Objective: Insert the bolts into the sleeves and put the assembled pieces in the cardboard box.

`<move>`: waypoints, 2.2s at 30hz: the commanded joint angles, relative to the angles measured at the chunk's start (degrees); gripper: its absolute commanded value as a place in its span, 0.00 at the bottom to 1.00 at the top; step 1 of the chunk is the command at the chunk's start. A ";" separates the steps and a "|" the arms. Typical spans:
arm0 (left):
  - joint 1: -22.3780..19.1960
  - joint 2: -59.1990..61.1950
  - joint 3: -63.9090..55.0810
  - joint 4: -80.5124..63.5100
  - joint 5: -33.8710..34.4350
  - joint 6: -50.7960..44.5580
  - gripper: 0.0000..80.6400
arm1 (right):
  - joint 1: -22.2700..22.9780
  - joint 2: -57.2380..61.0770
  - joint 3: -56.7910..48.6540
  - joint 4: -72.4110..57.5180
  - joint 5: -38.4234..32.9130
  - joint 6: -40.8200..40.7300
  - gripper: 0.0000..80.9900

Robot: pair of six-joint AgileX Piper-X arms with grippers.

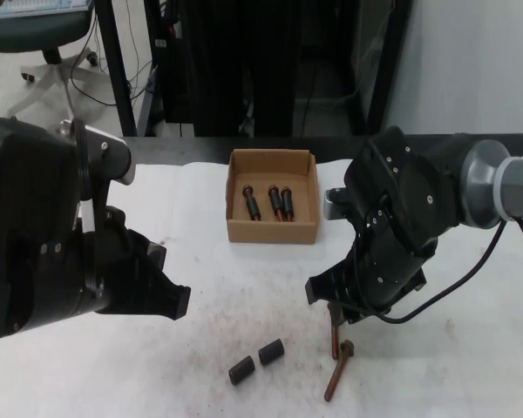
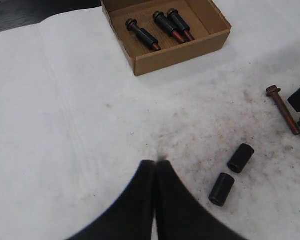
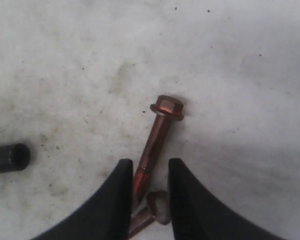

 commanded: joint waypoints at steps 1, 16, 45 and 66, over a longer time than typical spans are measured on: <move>0.17 -0.27 -0.14 -0.16 -0.73 -0.05 0.00 | 0.05 -0.13 -0.42 0.48 0.06 -0.54 0.29; 0.17 -0.27 -0.14 -0.16 -0.73 -0.48 0.00 | -0.12 1.28 -0.42 -3.19 2.58 -0.35 0.29; 0.17 -0.27 -0.14 -0.16 -0.73 -0.48 0.00 | 0.02 4.91 -0.42 -2.97 0.94 1.73 0.29; 0.17 -0.27 -0.14 -0.16 -0.73 -0.48 0.00 | 0.02 6.11 -1.06 -3.88 0.94 1.33 0.29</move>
